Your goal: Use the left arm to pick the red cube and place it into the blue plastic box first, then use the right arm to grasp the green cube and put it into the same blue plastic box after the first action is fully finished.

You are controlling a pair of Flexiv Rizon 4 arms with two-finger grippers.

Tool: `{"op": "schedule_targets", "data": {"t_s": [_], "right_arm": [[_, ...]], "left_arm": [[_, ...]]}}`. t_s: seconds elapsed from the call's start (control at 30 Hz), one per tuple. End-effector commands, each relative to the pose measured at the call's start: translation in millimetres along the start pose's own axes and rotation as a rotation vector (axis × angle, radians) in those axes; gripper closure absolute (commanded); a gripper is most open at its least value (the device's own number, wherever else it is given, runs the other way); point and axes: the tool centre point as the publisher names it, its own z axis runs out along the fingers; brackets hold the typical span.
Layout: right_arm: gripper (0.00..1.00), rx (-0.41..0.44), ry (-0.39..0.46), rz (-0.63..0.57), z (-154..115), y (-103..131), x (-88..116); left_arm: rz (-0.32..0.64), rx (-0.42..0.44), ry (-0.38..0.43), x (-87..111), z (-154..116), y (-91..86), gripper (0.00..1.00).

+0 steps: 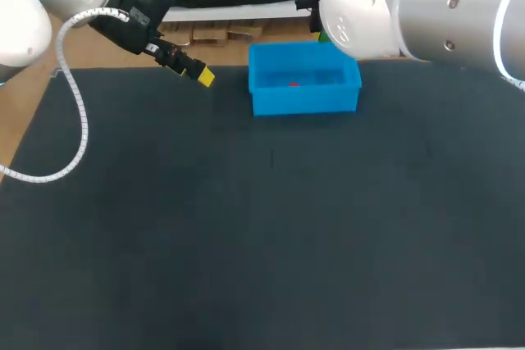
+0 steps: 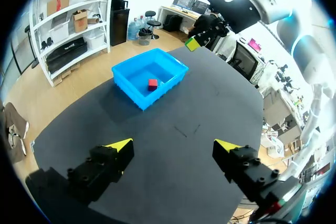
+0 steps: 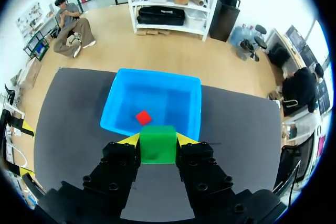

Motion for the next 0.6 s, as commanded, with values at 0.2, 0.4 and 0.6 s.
{"op": "schedule_targets", "data": {"t_s": [0.2,0.4,0.6], "right_arm": [[1.00,-0.043,-0.062,-0.019,16,-13,6],[1.00,-0.080,-0.100,-0.032,25,-17,5],[1.00,-0.100,-0.124,-0.043,31,-20,2]], "left_arm": [[0.002,0.000,-0.004,1.5,0,-0.3,0.00],[0.002,0.000,-0.004,1.5,0,-0.3,0.00],[0.002,0.000,-0.004,1.5,0,-0.3,0.00]]}}
